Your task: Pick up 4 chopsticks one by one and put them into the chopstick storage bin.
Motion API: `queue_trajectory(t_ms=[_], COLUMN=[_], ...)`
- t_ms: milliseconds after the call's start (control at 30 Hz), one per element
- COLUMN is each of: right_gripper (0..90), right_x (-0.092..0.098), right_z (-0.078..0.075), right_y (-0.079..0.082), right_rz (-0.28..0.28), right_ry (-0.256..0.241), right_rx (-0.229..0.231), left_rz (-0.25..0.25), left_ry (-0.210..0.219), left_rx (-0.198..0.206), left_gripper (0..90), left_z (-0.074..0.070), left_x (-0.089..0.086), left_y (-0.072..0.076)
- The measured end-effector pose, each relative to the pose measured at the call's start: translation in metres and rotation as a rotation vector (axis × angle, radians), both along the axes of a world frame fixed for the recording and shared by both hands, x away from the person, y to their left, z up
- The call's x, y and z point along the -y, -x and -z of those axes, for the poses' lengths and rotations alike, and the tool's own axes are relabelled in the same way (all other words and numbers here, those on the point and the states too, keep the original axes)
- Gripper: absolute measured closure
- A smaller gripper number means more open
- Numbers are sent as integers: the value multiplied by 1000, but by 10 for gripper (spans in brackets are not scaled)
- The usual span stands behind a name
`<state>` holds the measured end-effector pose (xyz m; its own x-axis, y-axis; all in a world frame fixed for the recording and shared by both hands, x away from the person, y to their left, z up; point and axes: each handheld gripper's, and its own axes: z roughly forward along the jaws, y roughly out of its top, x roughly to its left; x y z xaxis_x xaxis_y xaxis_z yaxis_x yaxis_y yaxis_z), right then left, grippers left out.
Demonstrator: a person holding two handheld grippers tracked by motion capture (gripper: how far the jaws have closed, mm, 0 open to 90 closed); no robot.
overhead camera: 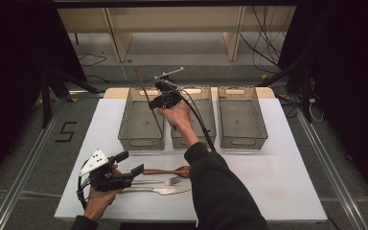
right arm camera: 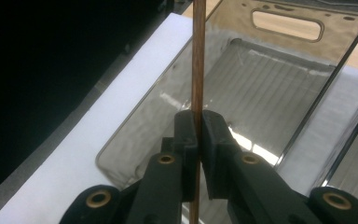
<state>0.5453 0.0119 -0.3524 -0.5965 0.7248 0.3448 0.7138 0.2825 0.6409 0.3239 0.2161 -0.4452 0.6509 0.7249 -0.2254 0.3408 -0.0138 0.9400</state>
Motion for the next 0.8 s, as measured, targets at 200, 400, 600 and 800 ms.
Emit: queue_trajectory(t_ms=[200, 400, 600, 800], right_gripper=[858, 857, 857, 856], right_x=[-5, -11, -16, -18], right_z=[5, 14, 20, 24], right_y=[-10, -12, -13, -12], right_rz=[25, 40, 48, 54], right_ry=[1, 11, 20, 31], right_rx=[-5, -14, -8, -10], left_rz=[1, 2, 8, 7], left_ry=[1, 0, -6, 0], left_rx=[0, 1, 6, 5], left_gripper=[167, 167, 167, 166], left_z=[0, 0, -1, -1], left_x=[0, 1, 1, 1], left_y=[0, 0, 0, 0])
